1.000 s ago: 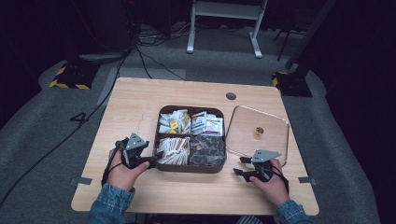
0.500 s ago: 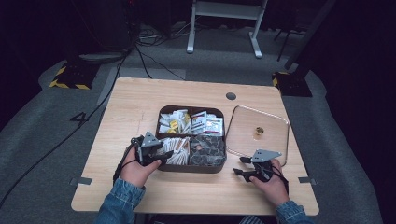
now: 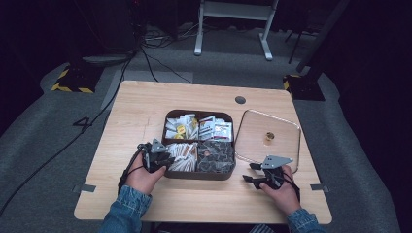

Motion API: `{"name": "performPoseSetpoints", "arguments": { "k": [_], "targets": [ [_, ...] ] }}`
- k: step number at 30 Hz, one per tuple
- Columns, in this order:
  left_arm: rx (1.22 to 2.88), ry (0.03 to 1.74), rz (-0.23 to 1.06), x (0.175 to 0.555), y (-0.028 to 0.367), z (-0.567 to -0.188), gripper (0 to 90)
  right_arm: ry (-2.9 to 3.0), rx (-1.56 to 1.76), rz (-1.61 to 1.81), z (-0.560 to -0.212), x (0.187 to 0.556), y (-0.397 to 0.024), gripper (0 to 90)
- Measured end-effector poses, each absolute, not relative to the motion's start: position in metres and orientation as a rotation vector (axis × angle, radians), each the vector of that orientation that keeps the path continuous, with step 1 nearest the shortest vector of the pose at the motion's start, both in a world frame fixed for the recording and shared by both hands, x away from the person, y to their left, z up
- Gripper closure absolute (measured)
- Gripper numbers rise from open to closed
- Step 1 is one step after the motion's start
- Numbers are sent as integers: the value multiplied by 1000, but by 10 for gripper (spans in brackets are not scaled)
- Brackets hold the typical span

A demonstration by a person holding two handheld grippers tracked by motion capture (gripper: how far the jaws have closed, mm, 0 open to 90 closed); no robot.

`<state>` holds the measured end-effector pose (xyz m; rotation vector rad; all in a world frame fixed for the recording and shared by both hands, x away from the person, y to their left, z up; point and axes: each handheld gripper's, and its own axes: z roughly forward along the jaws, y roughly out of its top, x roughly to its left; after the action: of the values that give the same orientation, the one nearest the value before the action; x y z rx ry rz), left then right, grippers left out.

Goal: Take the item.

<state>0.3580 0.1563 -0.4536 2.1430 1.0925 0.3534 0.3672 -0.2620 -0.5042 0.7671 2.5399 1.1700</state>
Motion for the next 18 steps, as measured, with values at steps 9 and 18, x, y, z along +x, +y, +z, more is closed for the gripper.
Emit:
{"name": "performPoseSetpoints", "arguments": {
  "k": [9,18],
  "targets": [
    [2107,1117,347,359,165,-451,900,2541,769,1171,-504,367,-262,415],
    [2050,1070,253,357,171,-435,900,2538,766,1168,-504,367,-262,415]
  ]
}}
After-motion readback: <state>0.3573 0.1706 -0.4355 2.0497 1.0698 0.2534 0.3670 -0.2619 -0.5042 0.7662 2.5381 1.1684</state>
